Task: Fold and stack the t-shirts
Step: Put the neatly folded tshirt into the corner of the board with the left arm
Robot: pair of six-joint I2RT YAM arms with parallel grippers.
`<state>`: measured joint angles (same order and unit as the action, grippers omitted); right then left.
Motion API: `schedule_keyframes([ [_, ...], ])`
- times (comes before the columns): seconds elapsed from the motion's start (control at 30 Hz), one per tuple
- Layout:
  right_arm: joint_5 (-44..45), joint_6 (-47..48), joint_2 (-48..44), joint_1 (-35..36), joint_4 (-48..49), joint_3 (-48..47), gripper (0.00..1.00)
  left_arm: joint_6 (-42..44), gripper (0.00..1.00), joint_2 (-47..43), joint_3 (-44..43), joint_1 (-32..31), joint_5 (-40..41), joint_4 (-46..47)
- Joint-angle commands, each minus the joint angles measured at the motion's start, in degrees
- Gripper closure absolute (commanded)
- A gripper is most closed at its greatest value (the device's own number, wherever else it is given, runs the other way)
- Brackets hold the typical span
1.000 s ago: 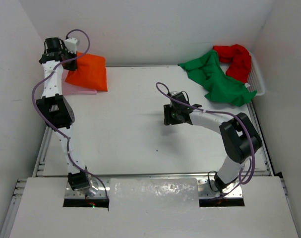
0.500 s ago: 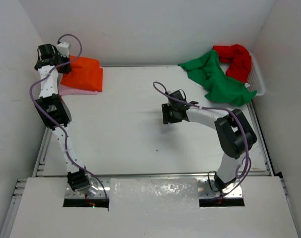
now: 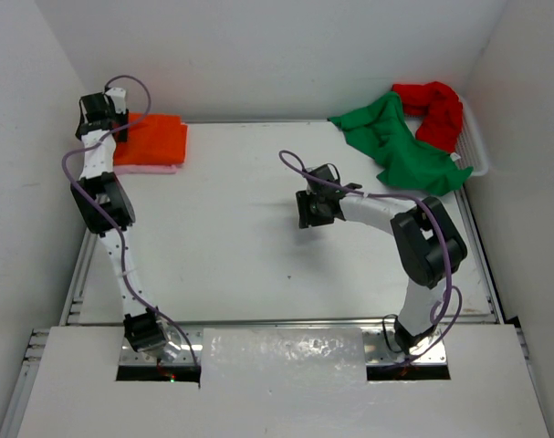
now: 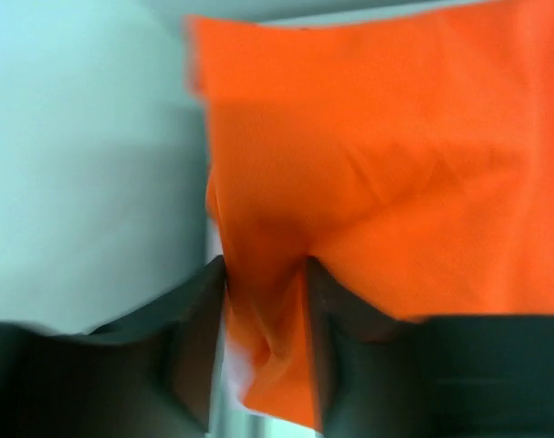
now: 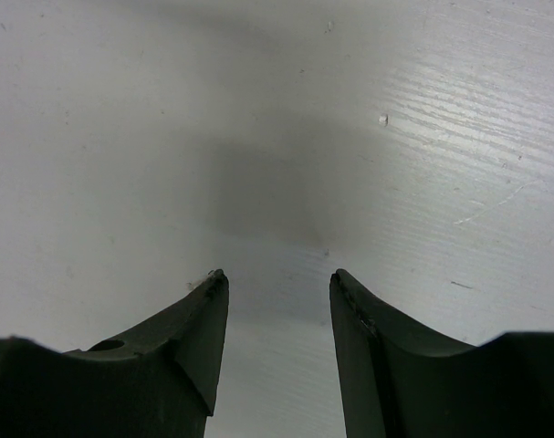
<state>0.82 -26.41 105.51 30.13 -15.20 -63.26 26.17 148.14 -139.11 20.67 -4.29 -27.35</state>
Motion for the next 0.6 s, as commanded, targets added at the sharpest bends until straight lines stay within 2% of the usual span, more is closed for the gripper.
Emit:
schedule_keyframes([
  [0.0, -0.6, 1.3, -0.5, -0.2, 0.3, -2.3, 0.53, 0.2, 0.59, -3.5, 1.0, 0.7, 9.5, 6.3],
  [0.1, -0.6, 1.5, -0.2, -0.2, 0.3, -2.6, 0.53, 2.8, 0.56, -2.2, 0.5, 0.7, 14.6, 6.1],
  [0.17, -0.6, 1.5, 0.0, -0.2, 0.3, -2.9, 0.53, 4.7, 0.51, -1.0, -0.4, 0.6, 18.0, 5.7],
  [0.27, -0.6, 1.5, 0.0, -0.2, 0.3, -3.1, 0.53, 5.4, 0.49, 0.0, -0.3, 0.7, 18.7, 4.4],
  [0.4, -0.6, 1.7, -0.6, -0.2, 0.3, -2.7, 0.53, 2.1, 0.48, -2.6, 0.9, 0.8, 16.3, 3.8],
  [0.57, -0.6, 1.7, -1.5, -0.2, 0.3, -1.9, 0.53, -5.8, 0.46, -11.5, 1.1, 0.6, 8.8, 2.7],
])
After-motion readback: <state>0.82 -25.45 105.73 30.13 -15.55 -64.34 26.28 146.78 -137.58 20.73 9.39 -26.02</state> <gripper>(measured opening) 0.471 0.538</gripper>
